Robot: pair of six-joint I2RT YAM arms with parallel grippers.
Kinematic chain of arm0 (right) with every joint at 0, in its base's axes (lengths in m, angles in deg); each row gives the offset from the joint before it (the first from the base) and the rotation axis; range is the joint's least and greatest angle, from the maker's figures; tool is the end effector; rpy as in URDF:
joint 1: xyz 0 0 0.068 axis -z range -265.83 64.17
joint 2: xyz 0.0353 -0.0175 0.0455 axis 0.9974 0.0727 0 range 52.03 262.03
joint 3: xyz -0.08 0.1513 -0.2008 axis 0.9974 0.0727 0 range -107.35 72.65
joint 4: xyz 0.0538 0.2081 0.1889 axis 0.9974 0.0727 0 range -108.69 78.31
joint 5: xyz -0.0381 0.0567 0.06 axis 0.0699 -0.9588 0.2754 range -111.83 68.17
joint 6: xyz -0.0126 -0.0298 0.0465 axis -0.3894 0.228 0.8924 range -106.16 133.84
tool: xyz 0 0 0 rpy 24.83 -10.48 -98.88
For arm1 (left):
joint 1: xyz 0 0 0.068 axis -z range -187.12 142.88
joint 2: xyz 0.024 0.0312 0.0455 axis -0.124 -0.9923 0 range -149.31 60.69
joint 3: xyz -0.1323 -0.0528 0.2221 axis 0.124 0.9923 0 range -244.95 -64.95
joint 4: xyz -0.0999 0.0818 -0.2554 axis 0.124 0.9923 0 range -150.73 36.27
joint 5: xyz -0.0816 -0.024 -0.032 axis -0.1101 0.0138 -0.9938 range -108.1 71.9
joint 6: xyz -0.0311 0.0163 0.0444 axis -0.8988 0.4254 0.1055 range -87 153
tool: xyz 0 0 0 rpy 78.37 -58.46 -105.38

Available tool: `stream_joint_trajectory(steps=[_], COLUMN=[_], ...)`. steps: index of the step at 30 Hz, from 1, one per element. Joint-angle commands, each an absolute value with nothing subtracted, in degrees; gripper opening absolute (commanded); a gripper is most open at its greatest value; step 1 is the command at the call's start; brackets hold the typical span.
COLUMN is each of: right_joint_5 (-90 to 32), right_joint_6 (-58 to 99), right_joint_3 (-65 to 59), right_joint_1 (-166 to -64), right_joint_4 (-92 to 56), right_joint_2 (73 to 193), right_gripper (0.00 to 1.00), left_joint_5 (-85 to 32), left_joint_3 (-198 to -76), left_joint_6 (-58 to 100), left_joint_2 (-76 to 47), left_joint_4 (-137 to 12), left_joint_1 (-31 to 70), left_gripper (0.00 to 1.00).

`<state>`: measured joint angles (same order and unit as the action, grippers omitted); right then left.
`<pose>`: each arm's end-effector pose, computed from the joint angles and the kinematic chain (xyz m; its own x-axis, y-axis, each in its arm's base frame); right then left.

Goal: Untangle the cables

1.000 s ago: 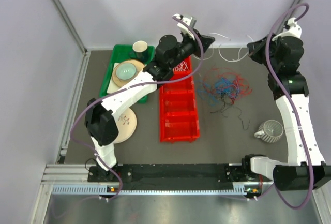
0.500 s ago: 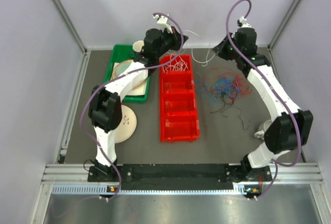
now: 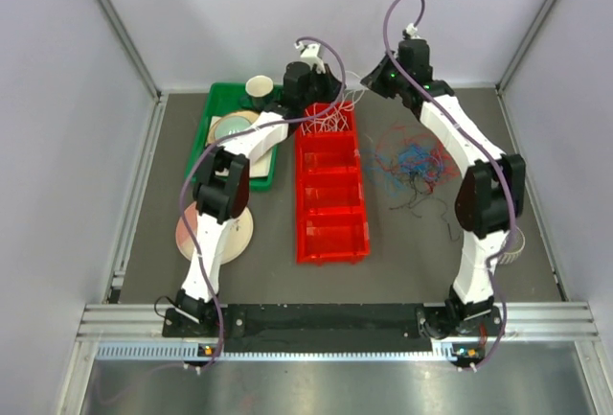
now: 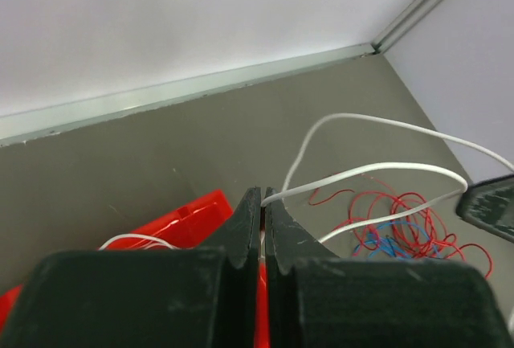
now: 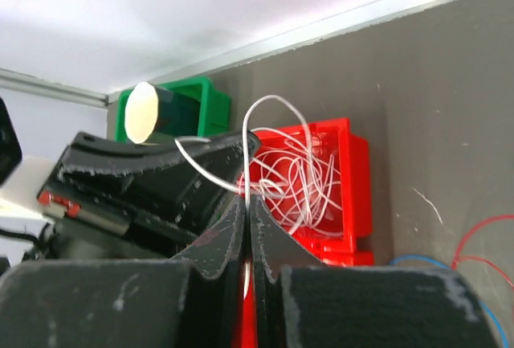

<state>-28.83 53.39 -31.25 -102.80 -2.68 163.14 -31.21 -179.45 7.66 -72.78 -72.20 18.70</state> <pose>0.4696 0.1484 0.3319 -0.5435 0.4949 -0.6779 -0.0658 0.7800 0.6223 0.5206 -0.2619 0.2523 -0.3744 -0.2819 -0.8834 0.5161 0.7281 -0.4511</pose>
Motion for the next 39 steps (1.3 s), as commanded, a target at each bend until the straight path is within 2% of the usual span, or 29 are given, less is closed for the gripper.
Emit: stream_joint_trajectory(steps=[1, 10, 19, 22, 31, 35, 36, 37, 39], right_joint_5=[-29.65, -29.47, -28.95, -28.33, -28.24, -28.07, -27.89, -27.89, -27.89], right_joint_6=[55.59, 55.41, 54.18, 53.83, 53.65, 53.56, 53.56, 53.56, 53.39], right_joint_3=[-37.21, -39.85, -46.09, -45.65, -45.56, -45.3, -45.39, -45.48, -45.83], right_joint_1=[-104.37, -105.43, -106.22, -106.66, -107.89, -108.15, -108.33, -108.42, -108.59], right_joint_4=[-4.72, -4.63, -2.26, -1.99, -1.91, -1.73, -1.64, -1.73, -1.64], right_joint_2=[166.99, 173.76, 181.05, 181.49, 182.37, 183.16, 183.34, 183.6, 184.39], right_gripper=[0.0, 0.0, 0.0, 0.0, 0.0, 0.0, 0.0, 0.0, 0.0], left_joint_5=[-30.76, -31.38, -28.74, -23.23, -21.88, -23.72, -24.25, -24.52, -25.75], left_joint_3=[-180.63, -172.01, -169.81, -170.59, -164.8, -162.95, -163.04, -163.12, -162.78], left_joint_6=[7.78, 7.16, 8.83, 8.22, 6.72, 5.93, 5.67, 4.71, 3.3], left_joint_2=[-73.78, -73.7, -73.26, -71.95, -63.61, -60.17, -59.12, -58.67, -57.18], left_joint_4=[-73.21, -76.47, -73.75, -70.06, -69.43, -68.82, -67.6, -66.89, -66.1], left_joint_1=[17.05, 15.03, 14.85, 15.03, 15.03, 15.03, 14.85, 14.94, 14.94], left_gripper=[0.0, 0.0, 0.0, 0.22, 0.43, 0.49, 0.55, 0.65, 0.67])
